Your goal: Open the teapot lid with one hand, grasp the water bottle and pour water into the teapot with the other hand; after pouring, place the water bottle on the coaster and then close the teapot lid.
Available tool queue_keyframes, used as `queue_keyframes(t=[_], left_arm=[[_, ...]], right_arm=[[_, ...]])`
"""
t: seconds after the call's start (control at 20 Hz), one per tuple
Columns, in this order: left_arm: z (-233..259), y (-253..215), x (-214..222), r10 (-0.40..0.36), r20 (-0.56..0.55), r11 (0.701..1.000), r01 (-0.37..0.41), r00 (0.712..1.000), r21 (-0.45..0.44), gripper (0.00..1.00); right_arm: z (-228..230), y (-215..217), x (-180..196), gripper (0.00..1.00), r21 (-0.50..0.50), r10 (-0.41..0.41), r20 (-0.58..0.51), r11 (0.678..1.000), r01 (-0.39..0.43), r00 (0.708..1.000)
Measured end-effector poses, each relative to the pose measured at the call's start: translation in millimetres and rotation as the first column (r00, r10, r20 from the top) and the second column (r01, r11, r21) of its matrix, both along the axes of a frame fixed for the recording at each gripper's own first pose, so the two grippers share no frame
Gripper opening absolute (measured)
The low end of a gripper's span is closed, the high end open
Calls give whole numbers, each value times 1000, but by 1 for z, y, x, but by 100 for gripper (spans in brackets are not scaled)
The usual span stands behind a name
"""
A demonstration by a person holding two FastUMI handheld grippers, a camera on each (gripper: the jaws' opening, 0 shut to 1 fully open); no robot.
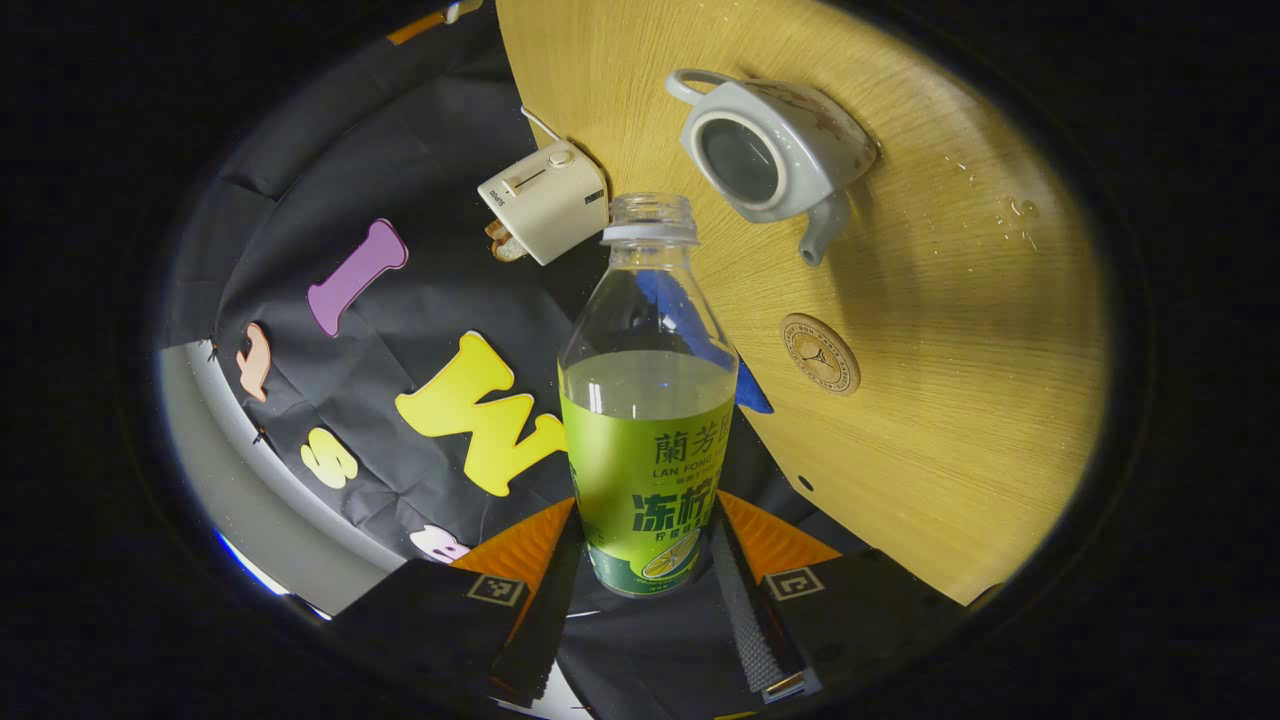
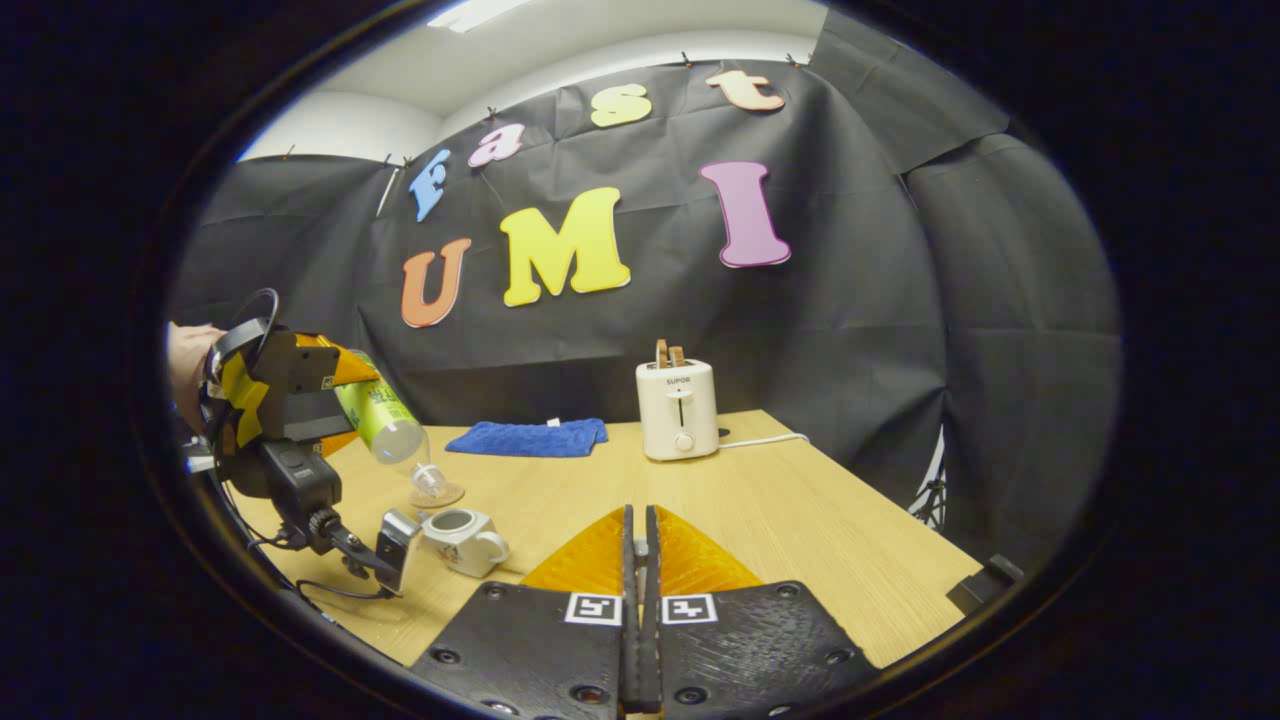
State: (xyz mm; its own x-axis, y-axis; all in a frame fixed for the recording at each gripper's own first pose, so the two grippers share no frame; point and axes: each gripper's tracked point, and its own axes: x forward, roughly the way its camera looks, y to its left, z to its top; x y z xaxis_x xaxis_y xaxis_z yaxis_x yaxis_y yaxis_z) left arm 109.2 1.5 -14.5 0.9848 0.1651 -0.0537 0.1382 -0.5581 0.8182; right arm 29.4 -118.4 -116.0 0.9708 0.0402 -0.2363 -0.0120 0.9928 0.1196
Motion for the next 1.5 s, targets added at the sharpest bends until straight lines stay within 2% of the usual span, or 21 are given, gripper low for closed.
queue_keyframes(t=[0.15, 0.2, 0.3, 0.4, 0.5, 0.6, 0.7, 0.75, 0.8, 0.95, 1.0, 1.05, 1.3, 1.4, 1.5], left_arm=[[-6, 6, -1, 11, -4, 993, -12, 1000, -118, 72], [-9, 10, -2, 19, -10, 987, -20, 1000, -160, 69], [-19, 17, -5, 30, -30, 965, -37, 999, -261, 72], [-29, 25, -9, 52, -53, 921, -68, 997, -382, 75], [-33, 30, -11, 63, -56, 853, -83, 996, -515, 72], [-39, 37, -12, 83, -69, 758, -108, 994, -643, 72], [-48, 44, -13, 105, -89, 647, -136, 991, -751, 72], [-55, 44, -16, 110, -104, 589, -149, 989, -795, 68], [-60, 44, -18, 109, -117, 528, -157, 987, -834, 72], [-81, 40, -33, 92, -168, 288, -187, 982, -939, 72], [-87, 37, -37, 82, -192, 199, -205, 978, -958, 72], [-90, 32, -39, 73, -209, 130, -217, 975, -968, 72], [-97, 20, -40, 31, -259, -179, -249, 965, -952, 73], [-88, 20, -35, 24, -245, -283, -228, 969, -931, 73], [-77, 21, -24, 26, -216, -355, -193, 976, -915, 73]], right_arm=[[4, 3, -1, 0, -5, 1, 4, 1000, -1, 1000], [3, 3, -1, 0, -7, 1, 4, 1000, -1, 1000], [7, 7, -1, 0, -11, 3, 9, 1000, -3, 1000], [10, 11, -2, 0, -16, 7, 13, 1000, -7, 1000], [13, 15, -3, 0, -21, 12, 16, 1000, -12, 1000], [17, 19, -3, 0, -23, 15, 21, 1000, -15, 1000], [20, 23, -3, 0, -24, 20, 24, 1000, -19, 1000], [21, 25, -3, 0, -25, 22, 26, 999, -22, 999], [23, 28, -3, 0, -27, 24, 29, 999, -24, 999], [28, 36, -3, 0, -40, 37, 34, 999, -35, 999], [29, 38, -3, 0, -46, 40, 35, 998, -38, 999], [30, 39, -3, 0, -50, 42, 37, 998, -40, 998], [36, 51, -3, 0, -65, 60, 47, 996, -57, 997], [37, 56, -3, 0, -72, 67, 48, 995, -63, 997], [38, 61, -1, 0, -74, 73, 50, 995, -69, 996]])
